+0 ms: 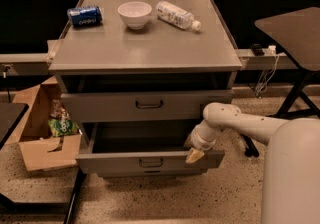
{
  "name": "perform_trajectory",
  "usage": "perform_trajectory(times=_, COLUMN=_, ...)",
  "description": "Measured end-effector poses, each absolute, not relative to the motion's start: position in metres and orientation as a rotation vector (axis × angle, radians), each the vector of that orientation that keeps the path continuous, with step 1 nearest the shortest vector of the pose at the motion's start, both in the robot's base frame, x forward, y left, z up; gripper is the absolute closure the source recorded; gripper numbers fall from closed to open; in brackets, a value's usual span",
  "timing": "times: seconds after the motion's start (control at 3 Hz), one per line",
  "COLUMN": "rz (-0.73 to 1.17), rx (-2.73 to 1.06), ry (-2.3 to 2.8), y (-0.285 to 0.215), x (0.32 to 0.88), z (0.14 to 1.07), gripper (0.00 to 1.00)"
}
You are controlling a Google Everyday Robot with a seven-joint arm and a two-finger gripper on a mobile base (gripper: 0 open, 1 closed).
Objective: Open middle drawer
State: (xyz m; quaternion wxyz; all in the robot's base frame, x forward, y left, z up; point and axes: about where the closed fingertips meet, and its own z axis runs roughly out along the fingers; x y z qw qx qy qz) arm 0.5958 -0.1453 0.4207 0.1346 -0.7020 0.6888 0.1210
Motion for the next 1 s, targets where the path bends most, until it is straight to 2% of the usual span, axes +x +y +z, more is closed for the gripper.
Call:
perform_trajectory(times=0.33, rz=0.351, rx=-2.034, ry=1.996, y=-0.145, x=0.596, z=0.421, gripper=0.0)
perform_trajectory(times=1.0, rz=0.401, rx=-2.054, ry=1.981, y=-0.142, x=0.582, z=0.415, gripper=0.0)
